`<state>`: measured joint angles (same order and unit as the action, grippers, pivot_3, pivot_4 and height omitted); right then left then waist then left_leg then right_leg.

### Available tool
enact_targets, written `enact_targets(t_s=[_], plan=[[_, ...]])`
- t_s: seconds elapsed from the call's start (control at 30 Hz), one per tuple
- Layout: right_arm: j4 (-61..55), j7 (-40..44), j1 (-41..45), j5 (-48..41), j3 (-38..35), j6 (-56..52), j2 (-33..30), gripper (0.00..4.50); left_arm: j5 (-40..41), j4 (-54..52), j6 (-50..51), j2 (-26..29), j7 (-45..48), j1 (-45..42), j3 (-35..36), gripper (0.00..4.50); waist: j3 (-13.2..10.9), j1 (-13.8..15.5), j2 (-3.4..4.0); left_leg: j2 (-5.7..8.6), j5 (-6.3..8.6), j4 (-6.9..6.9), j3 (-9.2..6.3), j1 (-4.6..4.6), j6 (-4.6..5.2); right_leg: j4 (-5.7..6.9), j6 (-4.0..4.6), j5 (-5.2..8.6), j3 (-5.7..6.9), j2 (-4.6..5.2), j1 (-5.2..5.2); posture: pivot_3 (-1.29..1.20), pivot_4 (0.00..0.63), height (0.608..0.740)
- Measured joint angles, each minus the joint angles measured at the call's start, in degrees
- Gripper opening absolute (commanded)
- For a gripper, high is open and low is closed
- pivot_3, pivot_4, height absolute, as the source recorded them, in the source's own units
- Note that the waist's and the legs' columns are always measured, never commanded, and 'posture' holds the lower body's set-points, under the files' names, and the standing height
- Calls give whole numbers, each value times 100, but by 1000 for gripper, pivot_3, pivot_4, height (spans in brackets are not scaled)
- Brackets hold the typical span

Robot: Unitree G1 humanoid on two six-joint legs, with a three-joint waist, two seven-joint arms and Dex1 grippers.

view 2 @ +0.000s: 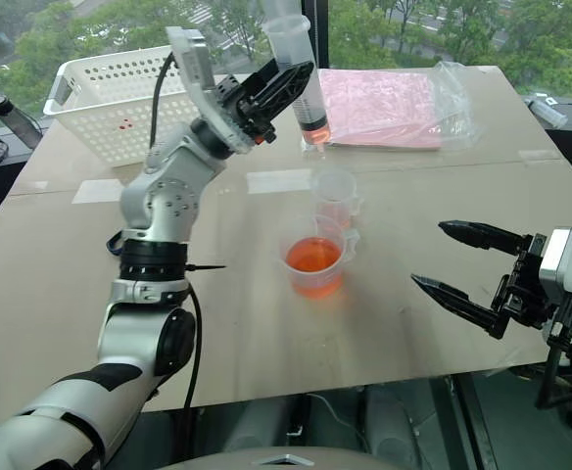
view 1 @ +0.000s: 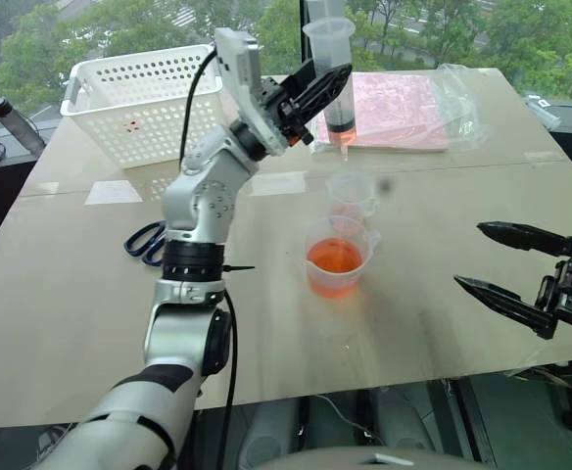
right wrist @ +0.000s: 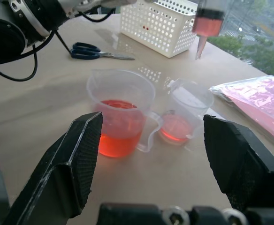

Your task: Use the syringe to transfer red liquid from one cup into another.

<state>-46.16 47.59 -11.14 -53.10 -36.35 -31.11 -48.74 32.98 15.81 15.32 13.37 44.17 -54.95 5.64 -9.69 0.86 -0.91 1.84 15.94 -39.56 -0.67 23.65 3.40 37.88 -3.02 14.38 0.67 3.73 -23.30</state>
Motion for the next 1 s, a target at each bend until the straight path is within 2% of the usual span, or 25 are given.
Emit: enact_targets(t_s=[0.17,0.33,0.6,0.73,0.83,0.9,1.0], plan=[[66,-686,362,-41,246,-274,-48,3654,-488,825,-796,-363,364,-13,-247,1409,0,12,-1,0,0,0,-1,3,0,-1,0,0,0,11,-1,0,150,740],[96,-1114,553,-101,294,-457,-57,3654,-736,1093,-1146,-472,664,136,-408,1409,-1,-1,-1,0,0,2,1,6,0,-1,0,0,-1,24,-5,0,150,740],[199,-1173,703,-71,425,-496,-163,3654,-1085,1418,-1692,-448,1083,401,-445,1409,0,-1,-1,0,0,1,2,5,1,1,0,0,0,17,-4,0,150,740],[674,-1552,1996,196,1073,-537,-281,3654,-1253,1480,-1981,-455,1215,592,-505,1409,2,-43,3,-1,0,0,16,-3,2,7,-2,-2,0,20,-7,0,150,740],[1093,-1977,3362,323,1805,-857,-245,3654,-1340,1624,-2179,-494,1238,666,-543,1409,2,-37,6,-4,-2,0,14,7,-1,12,-1,-2,-1,21,-22,0,150,740],[1444,-2312,4385,613,2432,-1091,-29,3654,-1393,1740,-2320,-528,1230,692,-564,1409,3,-54,6,-4,-3,1,17,11,-3,14,-1,-2,-4,21,-30,0,150,740],[1900,-2678,5407,959,3154,-1460,416,3654,-1485,1816,-2454,-630,1155,689,-588,1409,3,-23,6,-2,-3,9,13,20,-3,6,-1,-2,-4,27,-35,0,150,740]])
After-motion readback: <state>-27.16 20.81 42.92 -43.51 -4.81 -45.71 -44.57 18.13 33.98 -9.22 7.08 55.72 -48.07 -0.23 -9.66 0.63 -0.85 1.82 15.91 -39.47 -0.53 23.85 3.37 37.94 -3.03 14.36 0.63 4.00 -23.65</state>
